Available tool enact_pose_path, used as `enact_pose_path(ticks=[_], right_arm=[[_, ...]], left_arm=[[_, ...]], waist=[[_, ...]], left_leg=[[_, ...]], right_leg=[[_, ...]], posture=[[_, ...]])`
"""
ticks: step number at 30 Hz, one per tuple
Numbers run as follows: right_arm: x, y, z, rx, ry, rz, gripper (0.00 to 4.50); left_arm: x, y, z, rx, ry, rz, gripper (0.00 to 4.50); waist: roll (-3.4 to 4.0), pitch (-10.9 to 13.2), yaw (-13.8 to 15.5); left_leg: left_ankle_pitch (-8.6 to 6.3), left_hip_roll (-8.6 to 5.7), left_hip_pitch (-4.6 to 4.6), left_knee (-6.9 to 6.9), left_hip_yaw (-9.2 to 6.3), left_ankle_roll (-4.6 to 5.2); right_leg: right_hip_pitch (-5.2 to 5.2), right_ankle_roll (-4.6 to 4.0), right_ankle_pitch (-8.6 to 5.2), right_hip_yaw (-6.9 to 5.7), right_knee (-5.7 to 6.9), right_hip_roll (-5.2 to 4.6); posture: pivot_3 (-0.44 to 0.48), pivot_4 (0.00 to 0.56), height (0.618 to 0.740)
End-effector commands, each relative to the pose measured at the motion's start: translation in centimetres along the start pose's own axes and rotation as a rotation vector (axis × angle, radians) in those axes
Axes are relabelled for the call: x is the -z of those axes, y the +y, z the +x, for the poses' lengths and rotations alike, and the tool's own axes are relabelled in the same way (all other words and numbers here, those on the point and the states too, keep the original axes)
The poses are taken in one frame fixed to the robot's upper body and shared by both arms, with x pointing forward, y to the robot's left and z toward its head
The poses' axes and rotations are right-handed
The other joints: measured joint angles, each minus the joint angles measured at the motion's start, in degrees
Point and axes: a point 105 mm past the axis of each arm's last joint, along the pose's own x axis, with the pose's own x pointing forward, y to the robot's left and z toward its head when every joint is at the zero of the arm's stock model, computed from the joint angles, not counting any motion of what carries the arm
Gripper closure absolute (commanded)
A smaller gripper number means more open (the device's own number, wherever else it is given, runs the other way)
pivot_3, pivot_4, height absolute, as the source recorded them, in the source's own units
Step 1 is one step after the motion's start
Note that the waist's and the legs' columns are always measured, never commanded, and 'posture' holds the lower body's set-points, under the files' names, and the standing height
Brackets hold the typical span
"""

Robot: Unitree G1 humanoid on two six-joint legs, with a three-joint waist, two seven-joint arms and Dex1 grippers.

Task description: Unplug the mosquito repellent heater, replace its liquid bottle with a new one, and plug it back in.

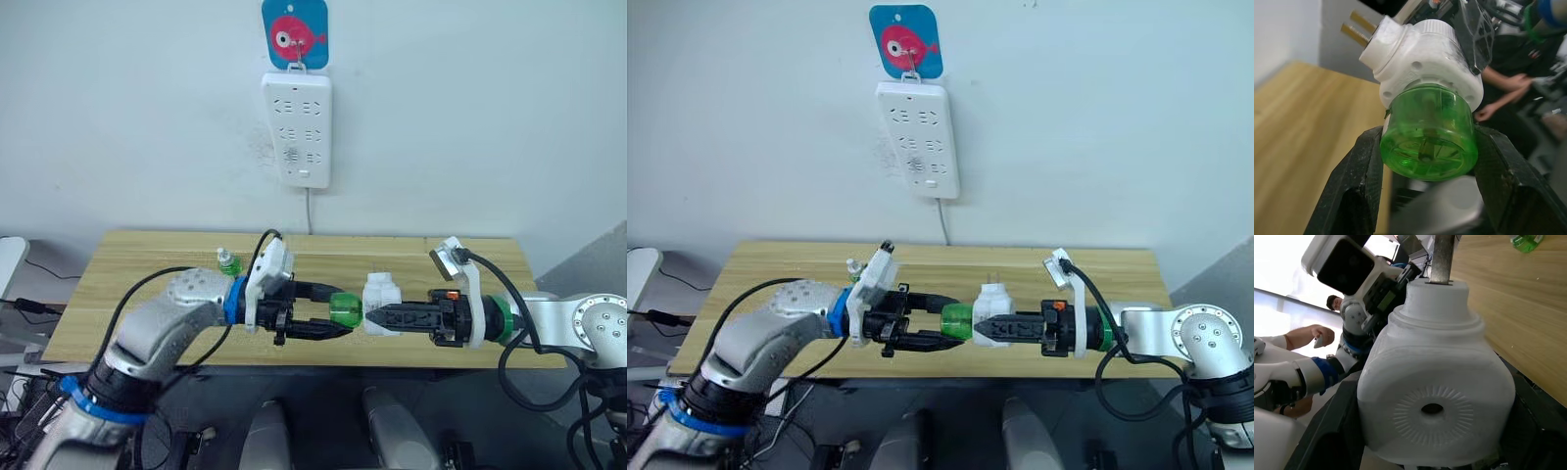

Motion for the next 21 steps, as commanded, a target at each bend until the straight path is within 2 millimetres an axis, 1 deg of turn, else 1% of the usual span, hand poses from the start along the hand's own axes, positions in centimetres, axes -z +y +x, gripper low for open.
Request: enact_pose_path(ticks=[1, 2, 3, 5, 6, 8, 9, 10, 12, 15, 17, 21], right_arm=[[-0.2, 0.9, -0.1, -0.039, 0.005, -0.022, 1.43], [-0.2, 0.9, -0.2, -0.038, 0.003, -0.019, 1.43], [-0.3, 0.8, -0.2, -0.035, -0.004, -0.014, 1.43], [-0.5, 0.7, -0.3, -0.027, -0.014, -0.006, 1.43], [-0.6, 0.6, -0.3, -0.022, -0.020, -0.001, 1.43], [-0.7, 0.4, -0.4, -0.011, -0.025, 0.006, 1.43], [-0.7, 0.2, -0.4, 0.001, -0.028, 0.010, 1.43], [-0.8, 0.1, -0.4, 0.010, -0.029, 0.013, 1.43], [-0.9, -0.2, -0.4, 0.025, -0.026, 0.012, 1.43], [-0.7, -0.9, -0.5, 0.067, -0.014, 0.015, 1.43], [-0.7, -1.1, -0.5, 0.081, -0.011, 0.014, 1.43], [-0.7, -0.4, -0.2, 0.050, -0.009, 0.007, 1.43]], left_arm=[[-0.9, 0.7, -0.3, -0.051, -0.028, 0.016, 2.20], [-0.9, 0.9, -0.2, -0.067, -0.032, 0.039, 2.20], [-0.5, 1.0, -0.2, -0.080, -0.015, 0.092, 2.20], [0.7, 1.2, -0.4, -0.103, 0.032, 0.240, 1.49], [1.2, 1.4, -0.5, -0.122, 0.049, 0.335, 1.26], [1.9, 1.6, -0.9, -0.148, 0.061, 0.483, 0.61], [1.7, 1.8, -1.1, -0.200, 0.033, 0.558, 0.31], [1.8, 2.0, -1.3, -0.239, 0.012, 0.578, 0.29], [2.0, 1.2, -1.4, -0.212, -0.008, 0.659, 0.27], [1.3, 0.4, -1.1, -0.219, -0.075, 0.770, 0.27], [0.8, 0.3, -1.0, -0.237, -0.108, 0.805, 0.27], [0.7, 0.2, -0.2, -0.233, -0.124, 0.819, 0.27]], waist=[[0.00, 0.0, 0.0], [0.00, 0.0, 0.1], [-0.01, 0.0, 0.2], [-0.01, 0.0, 0.1], [0.00, 0.0, 0.1], [0.00, 0.0, 0.2], [0.00, 0.0, 0.3], [0.00, 0.0, 0.3], [-0.01, 0.0, 0.3], [-0.01, 0.0, 0.4], [-0.01, 0.0, 0.4], [-0.01, 0.0, 0.3]], left_leg=[[-0.01, 0.00, 0.00, -0.01, 0.00, 0.02], [-0.02, 0.01, 0.00, -0.03, -0.03, 0.03], [-0.02, 0.02, 0.00, -0.06, -0.05, 0.03], [-0.02, 0.02, 0.00, -0.10, -0.05, 0.03], [-0.02, 0.02, 0.01, -0.12, -0.03, 0.03], [-0.02, 0.02, 0.04, -0.15, 0.00, 0.03], [-0.02, 0.02, 0.03, -0.15, 0.00, 0.03], [-0.02, 0.02, 0.03, -0.15, 0.01, 0.03], [-0.02, 0.01, -0.03, -0.12, 0.05, 0.03], [-0.02, 0.00, -0.09, -0.09, 0.09, 0.03], [-0.02, 0.00, -0.09, -0.04, 0.08, 0.03], [-0.02, 0.01, -0.09, -0.01, 0.09, 0.03]], right_leg=[[-0.01, 0.00, 0.00, -0.01, 0.00, 0.00], [-0.02, 0.00, 0.00, -0.03, 0.01, 0.02], [-0.02, 0.00, 0.00, -0.05, 0.01, 0.03], [-0.04, -0.01, 0.00, -0.04, 0.01, 0.04], [-0.04, -0.01, 0.00, -0.02, 0.00, 0.04], [-0.04, -0.03, 0.00, 0.01, 0.00, 0.04], [-0.04, -0.04, -0.01, 0.00, 0.00, 0.03], [-0.05, -0.06, -0.01, 0.02, -0.02, 0.02], [-0.05, -0.05, -0.01, 0.04, -0.04, -0.03], [-0.10, -0.04, -0.01, 0.07, -0.04, -0.06], [-0.09, -0.04, 0.00, 0.06, -0.03, -0.06], [-0.09, -0.01, 0.01, 0.07, -0.02, -0.05]], posture=[[-0.180, 0.235, 0.736], [-0.180, 0.235, 0.736], [-0.180, 0.235, 0.736], [-0.180, 0.235, 0.736], [-0.180, 0.235, 0.736], [-0.184, 0.231, 0.736], [-0.184, 0.231, 0.736], [-0.187, 0.229, 0.736], [-0.186, 0.231, 0.736], [-0.181, 0.225, 0.736], [-0.181, 0.225, 0.736], [-0.184, 0.227, 0.736]])
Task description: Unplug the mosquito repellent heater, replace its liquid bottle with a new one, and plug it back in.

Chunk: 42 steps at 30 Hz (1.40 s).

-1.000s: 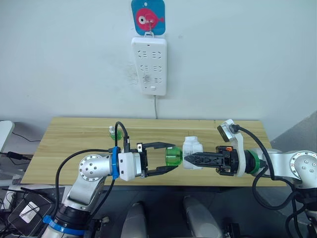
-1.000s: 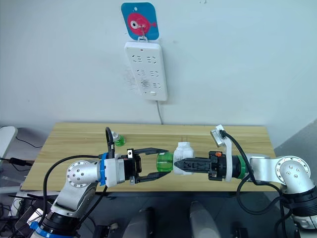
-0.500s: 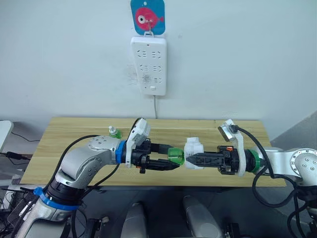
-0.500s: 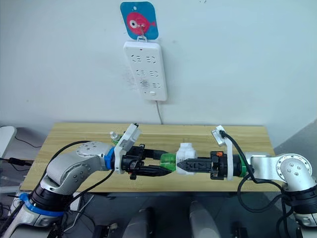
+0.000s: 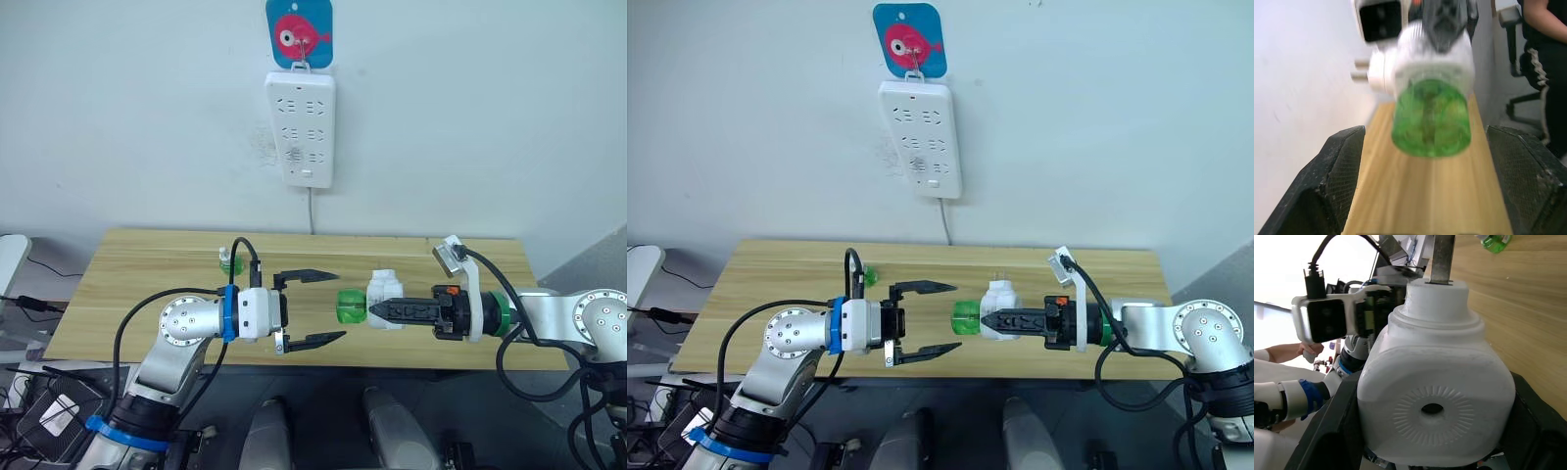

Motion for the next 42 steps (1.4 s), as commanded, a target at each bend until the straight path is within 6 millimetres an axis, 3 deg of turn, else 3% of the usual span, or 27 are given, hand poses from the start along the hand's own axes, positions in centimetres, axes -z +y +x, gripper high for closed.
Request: enact_pose_path(ticks=[1, 10, 13, 17, 18, 21, 27, 30, 38, 42], right_arm=[[-0.2, 1.4, 0.2, -0.053, 0.004, -0.028, 1.43], [0.0, 2.3, 0.4, -0.090, 0.007, -0.026, 1.43], [0.1, 2.3, 0.4, -0.093, 0.010, -0.028, 1.43], [0.1, 2.3, 0.5, -0.095, 0.012, -0.029, 1.43], [0.1, 2.3, 0.5, -0.092, 0.014, -0.031, 1.43], [0.2, 2.2, 0.4, -0.086, 0.021, -0.034, 1.43], [0.8, 2.1, 0.4, -0.087, 0.060, -0.051, 1.43], [1.0, 2.3, 0.4, -0.099, 0.071, -0.056, 1.43], [1.0, 2.7, 0.3, -0.129, 0.068, -0.049, 1.43], [0.8, 2.6, 0.1, -0.127, 0.062, -0.045, 1.43]], left_arm=[[-0.9, 0.1, 0.6, -0.010, -0.034, 0.047, 0.27], [-1.2, 0.5, 1.8, -0.019, -0.045, 0.009, 0.27], [-1.5, 0.6, 1.9, -0.020, -0.051, 0.007, 0.85], [-2.1, 0.4, 2.0, 0.018, -0.055, -0.020, 2.09], [-2.1, 0.3, 1.9, 0.034, -0.044, -0.039, 2.19], [-2.4, 0.2, 1.5, 0.124, 0.008, -0.133, 2.19], [-2.9, 2.1, 0.0, 0.211, 0.100, -0.781, 2.19], [-3.0, 2.7, -0.2, 0.213, 0.096, -0.896, 2.19], [-2.2, 1.9, -0.3, 0.191, 0.115, -0.787, 2.19], [-1.5, 1.5, -0.8, 0.182, 0.156, -0.662, 0.87]], waist=[[0.00, 0.0, 0.0], [0.00, 0.0, -0.1], [0.00, 0.0, -0.1], [0.00, 0.0, -0.1], [0.00, 0.0, 0.0], [-0.01, 0.0, -0.1], [-0.06, 0.1, -0.1], [-0.08, 0.1, -0.2], [-0.08, 0.1, 0.0], [-0.08, 0.1, 0.0]], left_leg=[[0.00, 0.00, 0.00, 0.00, 0.00, 0.00], [0.00, 0.00, 0.00, 0.02, -0.02, 0.00], [0.00, 0.00, -0.01, 0.05, -0.01, 0.00], [0.00, 0.00, -0.01, 0.04, -0.02, 0.00], [0.00, 0.00, -0.01, 0.03, -0.02, 0.00], [0.00, 0.01, -0.01, 0.03, -0.03, 0.00], [0.00, 0.01, -0.02, 0.08, -0.12, 0.00], [0.00, 0.01, -0.02, 0.05, -0.12, 0.00], [-0.01, 0.02, -0.01, -0.16, -0.13, 0.01], [-0.01, 0.01, -0.02, -0.15, -0.10, 0.01]], right_leg=[[0.00, 0.00, 0.00, 0.00, 0.01, 0.01], [0.00, 0.02, 0.01, -0.01, 0.02, 0.01], [0.01, 0.04, 0.02, 0.00, 0.02, 0.01], [0.00, 0.04, 0.02, -0.01, 0.02, 0.02], [0.00, 0.04, 0.02, -0.01, 0.03, 0.02], [0.00, 0.04, 0.02, -0.02, 0.03, 0.02], [0.02, 0.03, 0.02, -0.07, 0.06, 0.05], [0.00, 0.04, 0.01, -0.09, 0.04, 0.06], [-0.10, 0.04, 0.01, -0.11, 0.04, 0.08], [-0.10, 0.02, 0.01, -0.08, 0.02, 0.07]], posture=[[-0.187, 0.228, 0.736], [-0.187, 0.230, 0.736], [-0.187, 0.230, 0.736], [-0.184, 0.230, 0.736], [-0.182, 0.235, 0.736], [-0.176, 0.236, 0.736], [-0.170, 0.241, 0.736], [-0.170, 0.242, 0.736], [-0.166, 0.239, 0.736], [-0.162, 0.238, 0.736]])
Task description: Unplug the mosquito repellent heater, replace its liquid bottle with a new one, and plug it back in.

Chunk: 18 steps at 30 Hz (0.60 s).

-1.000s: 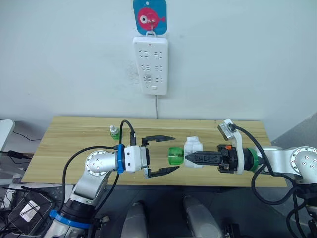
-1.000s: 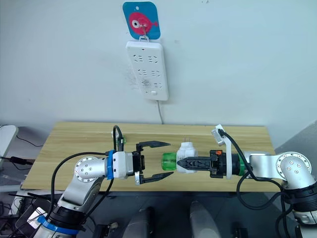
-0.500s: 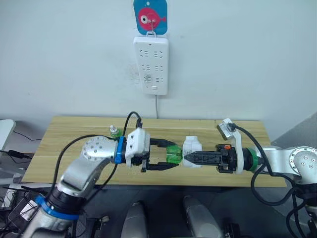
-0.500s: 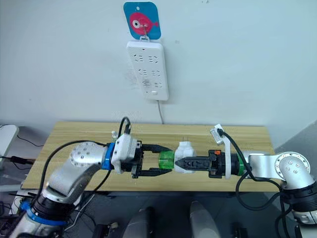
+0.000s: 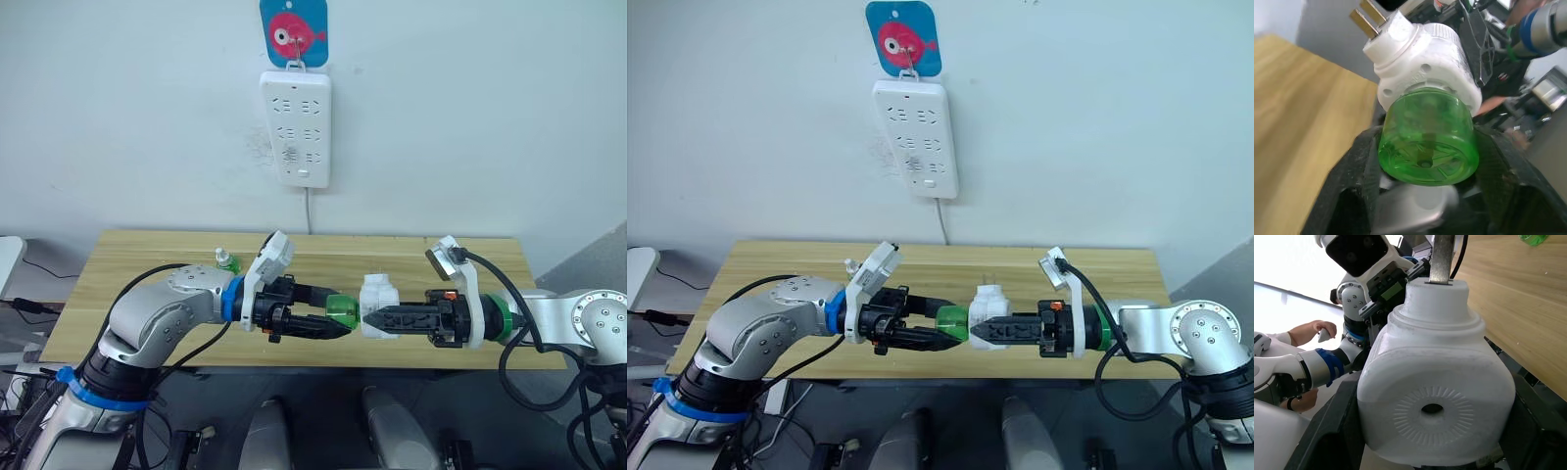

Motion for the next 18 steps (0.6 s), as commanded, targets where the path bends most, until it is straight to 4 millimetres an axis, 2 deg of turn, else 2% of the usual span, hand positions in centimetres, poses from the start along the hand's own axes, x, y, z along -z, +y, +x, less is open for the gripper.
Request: enact_pose_path(ticks=[1, 3, 5, 7, 9, 13, 18], right_arm=[[0.1, 0.7, -0.2, -0.029, 0.019, -0.014, 1.43], [0.0, 0.7, -0.3, -0.027, 0.016, -0.015, 1.43], [-0.1, 0.7, -0.2, -0.026, 0.013, -0.017, 1.43], [-0.1, 0.6, -0.3, -0.023, 0.014, -0.020, 1.44], [-0.1, 0.6, -0.2, -0.023, 0.015, -0.023, 1.44], [-0.1, 0.7, -0.1, -0.025, 0.013, -0.027, 1.44], [0.0, 0.8, 0.0, -0.028, 0.014, -0.032, 1.44]], left_arm=[[0.2, 0.4, -1.2, -0.068, 0.052, 0.188, 0.56], [1.1, 0.7, -1.3, -0.118, 0.062, 0.323, 0.01], [1.7, 0.8, -1.5, -0.155, 0.052, 0.398, 0.00], [2.4, 0.1, -1.3, -0.185, 0.011, 0.544, 0.00], [2.0, -0.4, -1.0, -0.233, -0.070, 0.686, 0.00], [1.5, -1.0, 0.0, -0.241, -0.136, 0.808, 0.00], [1.4, -1.5, 1.5, -0.219, -0.171, 0.830, 0.00]], waist=[[0.00, 0.0, 0.0], [0.00, 0.0, 0.0], [0.00, 0.0, 0.0], [0.00, 0.0, 0.1], [0.00, 0.0, 0.2], [0.00, 0.0, 0.9], [-0.01, 0.0, 1.2]], left_leg=[[0.00, 0.00, 0.00, 0.01, 0.02, 0.00], [0.00, 0.00, 0.01, 0.01, 0.05, 0.00], [0.00, 0.01, 0.02, -0.02, 0.11, 0.00], [0.00, 0.01, -0.04, -0.05, 0.10, 0.00], [0.00, 0.01, -0.07, -0.06, 0.14, 0.00], [0.00, 0.00, -0.10, -0.05, 0.16, 0.00], [0.00, -0.01, -0.10, 0.05, 0.29, 0.00]], right_leg=[[0.00, 0.00, 0.00, 0.02, 0.00, 0.00], [0.00, -0.02, -0.01, 0.05, -0.02, -0.01], [-0.02, -0.05, -0.03, 0.09, -0.04, -0.03], [-0.08, -0.06, -0.03, 0.06, -0.04, -0.05], [-0.12, -0.06, -0.02, 0.09, -0.05, -0.07], [-0.16, -0.06, -0.01, 0.09, -0.01, -0.09], [-0.15, -0.03, 0.01, 0.21, -0.02, -0.09]], posture=[[-0.162, 0.238, 0.736], [-0.163, 0.236, 0.736], [-0.165, 0.235, 0.736], [-0.166, 0.237, 0.736], [-0.170, 0.239, 0.736], [-0.170, 0.238, 0.736], [-0.177, 0.237, 0.736]])
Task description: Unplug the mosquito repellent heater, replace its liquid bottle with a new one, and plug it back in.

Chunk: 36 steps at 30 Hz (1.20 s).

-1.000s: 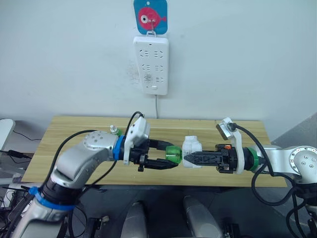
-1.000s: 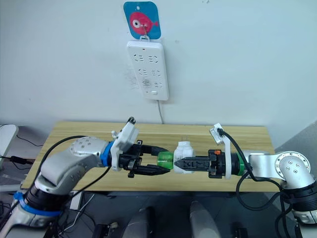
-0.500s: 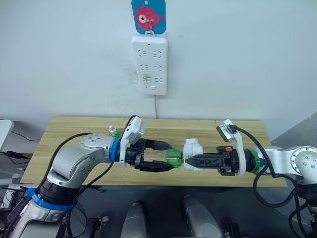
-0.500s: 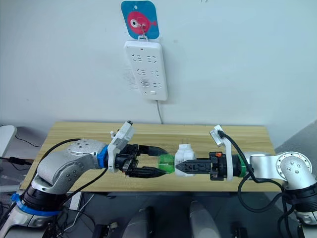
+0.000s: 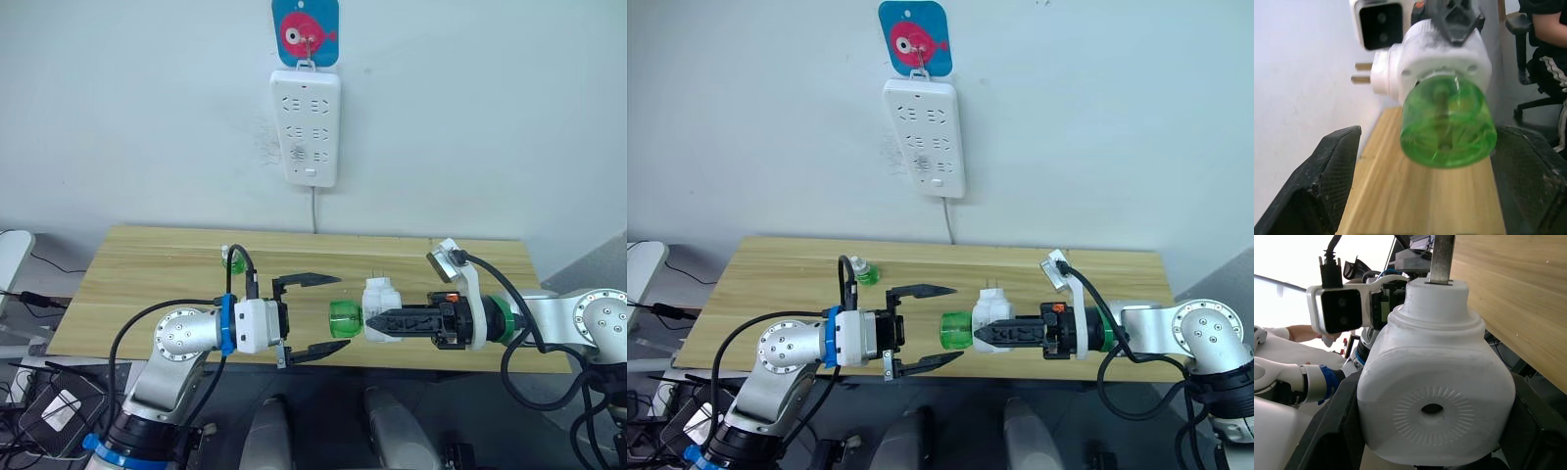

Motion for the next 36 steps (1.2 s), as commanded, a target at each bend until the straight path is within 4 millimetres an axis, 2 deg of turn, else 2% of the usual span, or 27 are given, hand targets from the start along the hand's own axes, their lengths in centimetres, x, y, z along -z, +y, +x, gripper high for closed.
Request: enact_pose_path(ticks=[1, 5, 9, 12, 14, 16, 17, 18, 22, 36], right_arm=[[-0.2, 1.0, 0.2, -0.033, -0.003, -0.036, 1.44], [-0.3, 1.0, 0.2, -0.032, -0.006, -0.038, 1.44], [-0.2, 0.9, 0.2, -0.026, -0.009, -0.038, 1.44], [-0.2, 0.8, 0.2, -0.020, -0.006, -0.039, 1.44], [-0.1, 0.7, 0.2, -0.017, -0.002, -0.040, 1.44], [0.0, 0.6, 0.2, -0.017, 0.009, -0.048, 1.44], [0.1, 0.6, 0.3, -0.018, 0.014, -0.050, 1.44], [0.1, 0.6, 0.3, -0.020, 0.019, -0.054, 1.44], [0.3, 0.7, 0.4, -0.027, 0.028, -0.060, 1.44], [0.4, 0.8, 0.4, -0.035, 0.023, -0.060, 1.44]], left_arm=[[-0.7, -0.3, 0.9, 0.012, -0.042, 0.025, 0.00], [-0.6, -0.5, 0.9, 0.031, -0.039, -0.017, 0.88], [-1.4, 0.2, 0.7, 0.046, -0.035, -0.044, 2.18], [-1.5, 0.5, 0.2, 0.081, 0.018, -0.189, 2.24], [-1.6, 0.1, -0.1, 0.129, 0.071, -0.385, 2.24], [-2.2, -0.1, -1.1, 0.210, 0.105, -0.846, 2.24], [-2.8, -0.4, -1.8, 0.278, 0.115, -0.981, 2.24], [-3.1, -0.3, -2.1, 0.309, 0.124, -1.047, 2.24], [-3.0, 0.6, -1.9, 0.288, 0.143, -1.056, 2.24], [-1.9, 0.3, -1.0, 0.223, 0.163, -0.984, 2.24]], waist=[[0.00, 0.0, 0.0], [0.00, 0.0, 0.0], [0.00, 0.0, -0.1], [0.00, 0.0, -0.1], [-0.01, 0.0, -0.3], [-0.04, 0.0, -0.5], [-0.03, 0.0, -0.5], [-0.02, 0.1, -0.5], [-0.04, 0.1, -1.0], [-0.10, 0.2, -1.0]], left_leg=[[0.00, 0.00, 0.00, 0.01, 0.00, 0.00], [0.00, 0.02, 0.01, 0.00, -0.03, 0.00], [0.00, 0.02, 0.00, 0.00, -0.04, 0.00], [0.00, 0.02, 0.00, 0.01, -0.05, 0.00], [0.00, 0.03, 0.00, 0.00, -0.07, 0.00], [0.00, 0.05, 0.00, -0.01, -0.14, 0.00], [0.00, 0.07, 0.00, -0.01, -0.21, 0.00], [0.00, 0.07, 0.00, 0.02, -0.31, 0.00], [0.00, 0.04, -0.01, 0.00, -0.24, 0.00], [0.00, 0.05, 0.00, -0.13, -0.23, 0.00]], right_leg=[[0.00, 0.00, 0.00, -0.01, 0.00, 0.00], [-0.01, 0.02, 0.01, -0.03, 0.03, 0.03], [-0.01, 0.02, 0.01, -0.03, 0.03, 0.03], [0.00, 0.02, 0.01, -0.03, 0.04, 0.03], [-0.01, 0.02, 0.01, -0.06, 0.04, 0.04], [-0.01, 0.02, 0.00, -0.10, 0.10, 0.07], [-0.01, 0.02, 0.00, -0.15, 0.10, 0.10], [0.00, 0.01, 0.00, -0.24, 0.14, 0.10], [0.02, 0.00, -0.02, -0.21, 0.03, 0.09], [-0.06, -0.03, -0.02, -0.20, 0.03, 0.11]], posture=[[-0.177, 0.237, 0.736], [-0.179, 0.238, 0.736], [-0.176, 0.241, 0.736], [-0.176, 0.241, 0.736], [-0.168, 0.243, 0.736], [-0.157, 0.247, 0.736], [-0.157, 0.247, 0.736], [-0.157, 0.247, 0.736], [-0.158, 0.247, 0.736], [-0.160, 0.251, 0.736]])
